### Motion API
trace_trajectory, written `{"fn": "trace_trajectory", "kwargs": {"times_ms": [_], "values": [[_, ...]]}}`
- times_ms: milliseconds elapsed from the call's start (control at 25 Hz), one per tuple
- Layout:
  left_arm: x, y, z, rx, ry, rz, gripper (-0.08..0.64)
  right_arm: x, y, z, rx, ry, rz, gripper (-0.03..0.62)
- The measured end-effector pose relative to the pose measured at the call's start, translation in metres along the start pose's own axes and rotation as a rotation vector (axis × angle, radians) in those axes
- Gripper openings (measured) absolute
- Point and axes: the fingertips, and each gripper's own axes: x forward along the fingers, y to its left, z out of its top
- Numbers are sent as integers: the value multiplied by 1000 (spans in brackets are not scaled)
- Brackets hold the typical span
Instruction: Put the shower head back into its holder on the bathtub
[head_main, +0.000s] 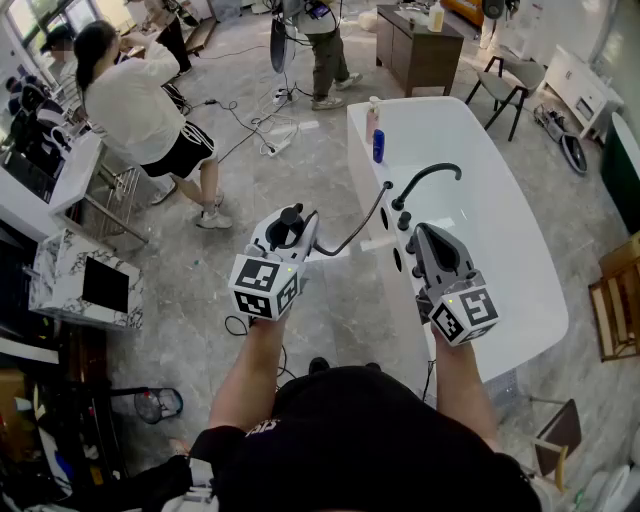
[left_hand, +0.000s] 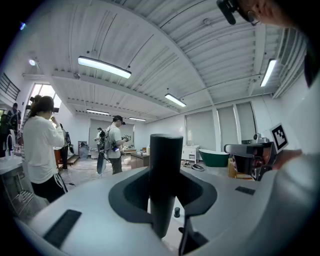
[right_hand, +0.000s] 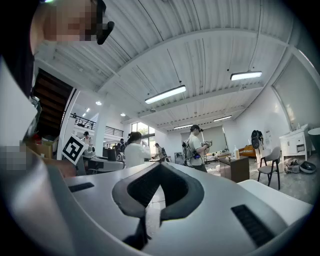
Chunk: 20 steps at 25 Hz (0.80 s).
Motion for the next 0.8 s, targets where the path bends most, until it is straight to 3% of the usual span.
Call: {"fn": "trace_trajectory", "kwargs": {"times_ms": [640, 800], "values": [[-4, -10, 16, 1, -16, 10, 125, -25, 4, 3, 8, 11, 1, 12], [1, -22, 24, 7, -27, 2, 125, -35, 5, 1, 47, 13, 61, 12]]}}
